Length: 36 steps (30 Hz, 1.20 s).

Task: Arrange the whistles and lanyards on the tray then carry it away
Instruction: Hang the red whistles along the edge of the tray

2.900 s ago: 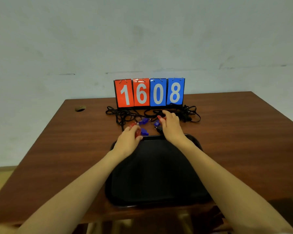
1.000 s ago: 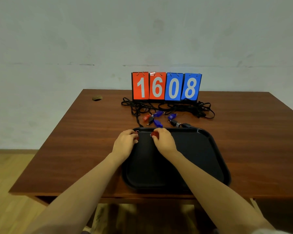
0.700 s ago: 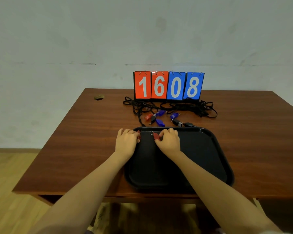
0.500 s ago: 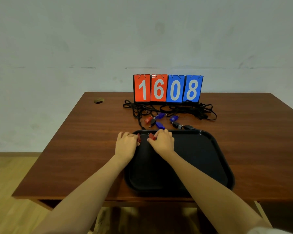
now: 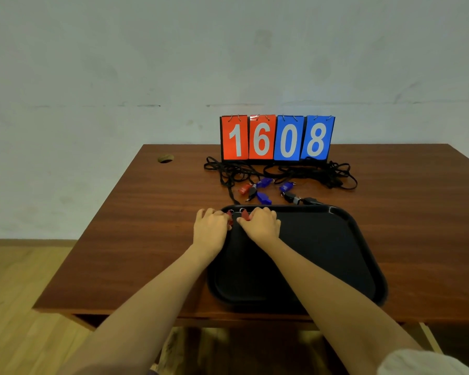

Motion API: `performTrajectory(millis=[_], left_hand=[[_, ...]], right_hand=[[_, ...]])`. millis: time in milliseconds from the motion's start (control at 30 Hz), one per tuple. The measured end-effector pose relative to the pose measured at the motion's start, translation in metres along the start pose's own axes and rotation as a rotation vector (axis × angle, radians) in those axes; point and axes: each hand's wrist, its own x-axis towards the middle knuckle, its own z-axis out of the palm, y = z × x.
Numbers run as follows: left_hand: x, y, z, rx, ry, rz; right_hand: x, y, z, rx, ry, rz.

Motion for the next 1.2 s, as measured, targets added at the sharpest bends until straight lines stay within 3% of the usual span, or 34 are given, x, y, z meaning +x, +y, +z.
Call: performTrajectory(millis=[467,700,967,1200], left_hand=[[0.001,0.004,-0.007,0.006,-0.048,0.054],[0.003,0.002,-0.011,0.001,-0.1,0.052],[0.0,0.001,-0.012,-0.006,-0.087,0.05],[-0.001,-0.001,-0.012,0.021,-0.084,0.065]], right_hand=[[-0.005,0.0,-0.007,0.024,-0.02,-0.023],[-0.003,0.016,-0.017,0.112,-0.12,-0.004],[-0.004,0.013,-0.012,0.06,-0.004,-0.109],[-0.002,0.004,-0.018,-0.045,-0.156,-0.226]])
